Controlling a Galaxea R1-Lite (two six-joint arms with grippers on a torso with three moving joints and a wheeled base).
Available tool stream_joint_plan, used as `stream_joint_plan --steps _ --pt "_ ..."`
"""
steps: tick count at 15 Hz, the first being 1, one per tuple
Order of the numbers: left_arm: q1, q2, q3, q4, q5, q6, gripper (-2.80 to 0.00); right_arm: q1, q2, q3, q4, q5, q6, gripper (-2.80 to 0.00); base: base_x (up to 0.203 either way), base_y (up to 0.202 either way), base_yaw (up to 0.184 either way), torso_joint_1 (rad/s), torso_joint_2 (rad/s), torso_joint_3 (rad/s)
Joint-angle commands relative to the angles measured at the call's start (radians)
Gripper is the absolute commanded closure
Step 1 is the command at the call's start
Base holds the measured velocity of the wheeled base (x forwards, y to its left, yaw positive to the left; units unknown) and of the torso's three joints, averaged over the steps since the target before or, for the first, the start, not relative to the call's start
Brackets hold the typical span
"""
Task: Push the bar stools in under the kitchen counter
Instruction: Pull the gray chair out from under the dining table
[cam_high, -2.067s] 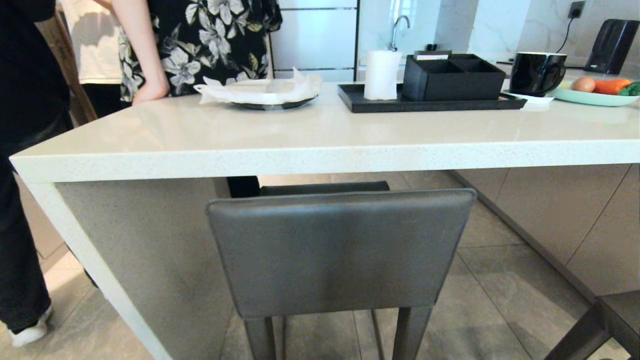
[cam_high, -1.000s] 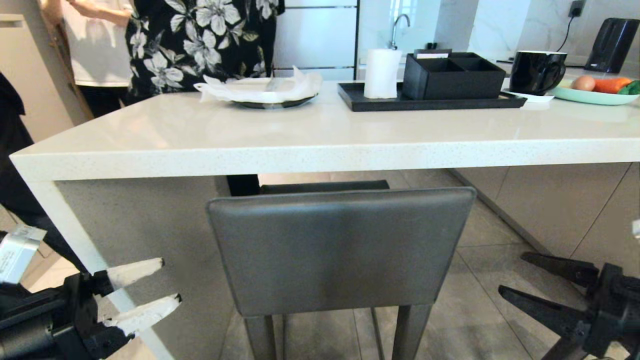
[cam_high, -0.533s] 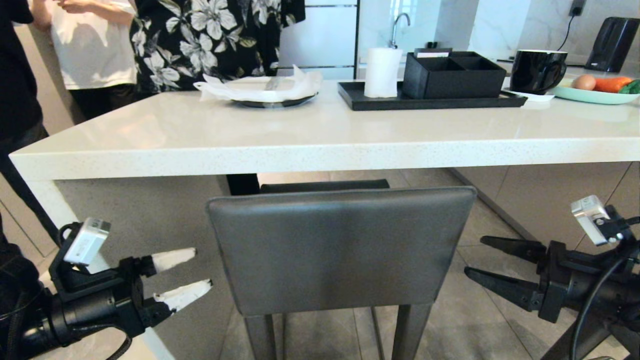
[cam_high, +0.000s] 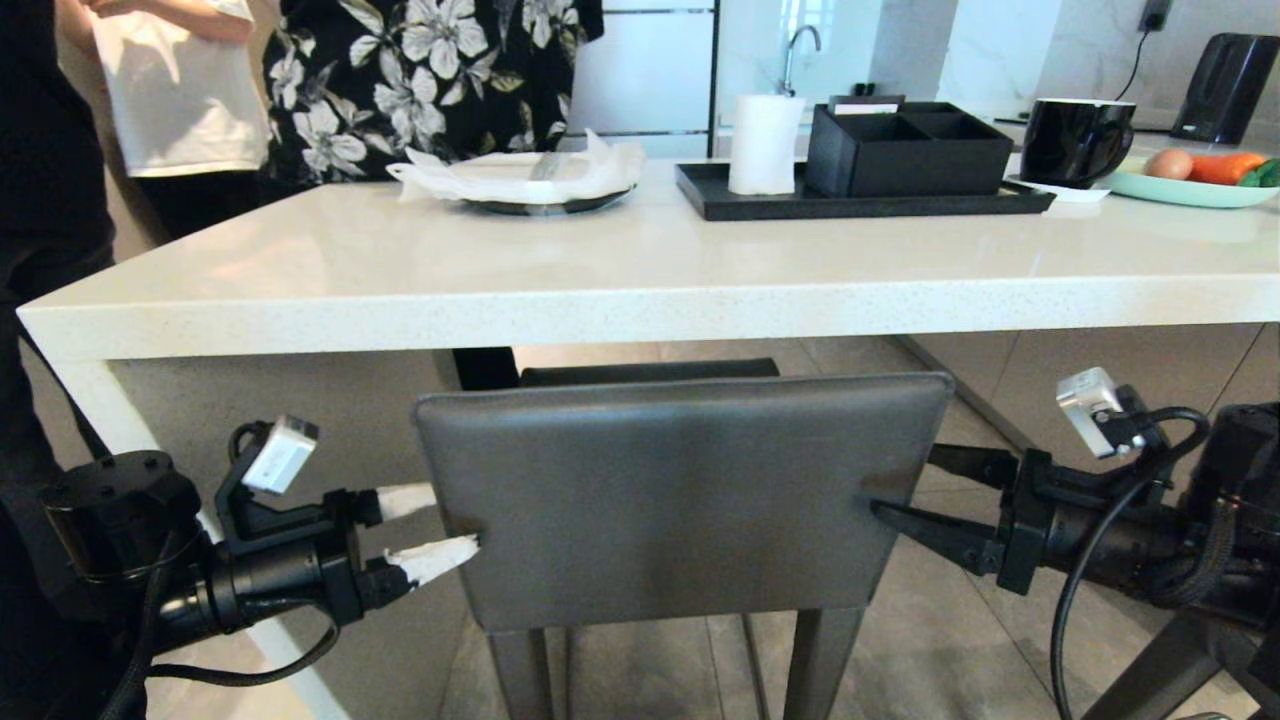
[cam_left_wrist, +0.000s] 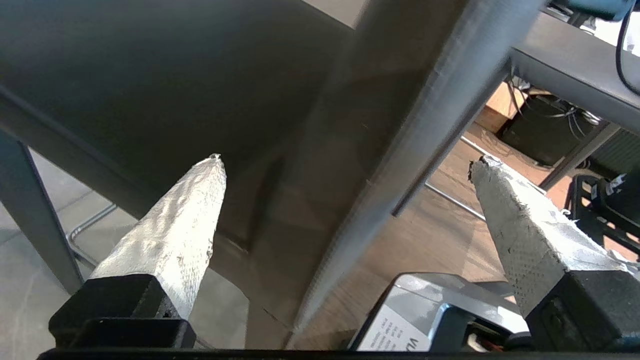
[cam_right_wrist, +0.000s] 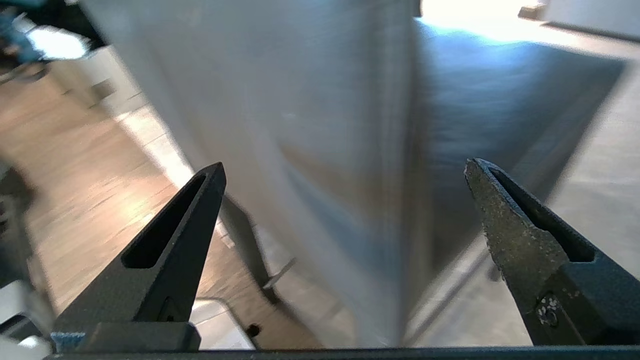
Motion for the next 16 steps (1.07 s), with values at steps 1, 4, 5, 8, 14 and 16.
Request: stream_joint_plan --steps 1,4,5,8,14,16 --pt "-0.004 0.012 -0.024 -0.009 -0.008 -0.006 -2.80 0.056 0.055 -0.017 -0.009 0.005 0.000 -2.80 0.000 0.000 0.000 0.000 0.00 0.000" --pt "-0.007 0.016 -0.022 -0.009 -0.007 -0.030 -2.80 0.083 0.107 -0.032 -0.013 0.007 -0.002 -2.80 0.000 0.000 0.000 0.000 0.00 0.000" --pt "-0.006 0.030 -0.022 -0.009 -0.007 -0.025 -2.80 0.082 0.132 -0.037 -0.032 0.007 -0.002 -2.80 0.000 0.000 0.000 0.000 0.00 0.000" --pt "-0.011 0.033 -0.026 -0.009 -0.008 -0.022 -2.80 0.074 0.211 -0.044 -0.165 0.003 0.002 -2.80 0.000 0.000 0.000 0.000 0.00 0.000" --pt "-0.020 0.032 -0.046 -0.009 -0.008 -0.020 -2.80 0.084 0.222 -0.065 -0.189 0.005 0.003 -2.80 0.000 0.000 0.000 0.000 0.00 0.000" --pt "-0.050 0.029 -0.054 -0.009 0.000 -0.022 -2.80 0.084 0.220 -0.051 -0.189 0.005 0.001 -2.80 0.000 0.000 0.000 0.000 0.00 0.000"
